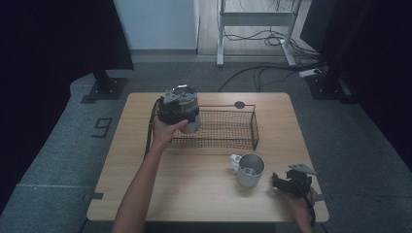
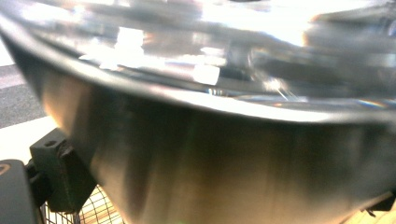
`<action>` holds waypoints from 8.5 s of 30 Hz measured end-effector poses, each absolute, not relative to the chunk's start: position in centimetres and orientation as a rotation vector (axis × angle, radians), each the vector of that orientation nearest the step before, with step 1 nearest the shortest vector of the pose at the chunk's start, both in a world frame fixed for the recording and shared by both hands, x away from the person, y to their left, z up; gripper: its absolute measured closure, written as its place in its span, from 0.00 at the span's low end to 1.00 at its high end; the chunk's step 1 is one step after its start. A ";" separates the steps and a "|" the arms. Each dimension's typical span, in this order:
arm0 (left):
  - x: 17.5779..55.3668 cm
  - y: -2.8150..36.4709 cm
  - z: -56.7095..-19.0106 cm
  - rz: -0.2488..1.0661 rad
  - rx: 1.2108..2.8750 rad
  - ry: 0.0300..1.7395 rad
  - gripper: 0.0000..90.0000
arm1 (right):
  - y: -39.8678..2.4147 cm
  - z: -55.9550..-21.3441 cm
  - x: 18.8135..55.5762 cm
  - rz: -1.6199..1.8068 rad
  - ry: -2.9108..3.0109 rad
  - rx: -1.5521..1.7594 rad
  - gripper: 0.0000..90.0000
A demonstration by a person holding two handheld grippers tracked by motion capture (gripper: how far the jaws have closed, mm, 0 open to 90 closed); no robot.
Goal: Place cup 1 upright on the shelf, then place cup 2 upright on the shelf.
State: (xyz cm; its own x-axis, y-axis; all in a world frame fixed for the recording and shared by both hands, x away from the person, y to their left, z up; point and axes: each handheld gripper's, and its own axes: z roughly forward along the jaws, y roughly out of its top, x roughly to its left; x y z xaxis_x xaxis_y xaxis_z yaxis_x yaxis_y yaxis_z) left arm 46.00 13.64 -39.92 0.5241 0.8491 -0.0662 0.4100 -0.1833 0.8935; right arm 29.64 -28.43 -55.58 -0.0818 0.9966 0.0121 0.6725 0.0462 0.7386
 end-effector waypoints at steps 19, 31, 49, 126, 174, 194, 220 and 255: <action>47.4 13.2 -42.1 0.574 1.829 1.091 0.05 | -28.4 -55.6 29.6 0.811 1.809 1.679 0.14; 47.8 13.0 -43.3 0.562 1.835 1.118 0.05 | -28.4 -55.6 29.6 0.811 1.809 1.677 0.14; 48.2 13.0 -45.6 0.556 1.862 1.173 0.05 | -28.4 -55.6 29.6 0.811 1.809 1.676 0.14; 44.8 14.2 -45.6 0.570 1.859 1.140 0.00 | -28.4 -55.6 29.6 0.809 1.804 1.678 0.14; 32.0 20.0 -47.8 0.453 1.837 1.074 0.03 | -28.5 -55.6 29.5 0.813 1.811 1.674 0.15; 30.7 20.6 -49.2 0.439 1.838 1.088 0.06 | -28.5 -55.5 29.4 0.822 1.820 1.667 0.15; 30.9 19.9 -50.1 0.380 1.895 1.126 0.07 | -26.5 -51.7 26.3 1.125 1.869 1.491 0.16; 30.9 19.6 -50.6 0.347 1.935 1.149 0.08 | -21.9 -49.7 26.0 1.303 1.981 1.345 0.10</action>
State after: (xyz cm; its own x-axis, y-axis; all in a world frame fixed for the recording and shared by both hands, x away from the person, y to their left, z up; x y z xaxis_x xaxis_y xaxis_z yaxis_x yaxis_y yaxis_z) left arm 30.94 19.62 -50.59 0.5420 0.8229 -0.1704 0.5910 -0.2292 0.7734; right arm 26.04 -21.87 -49.69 -0.4487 0.8796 0.1581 0.4937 0.0965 0.8642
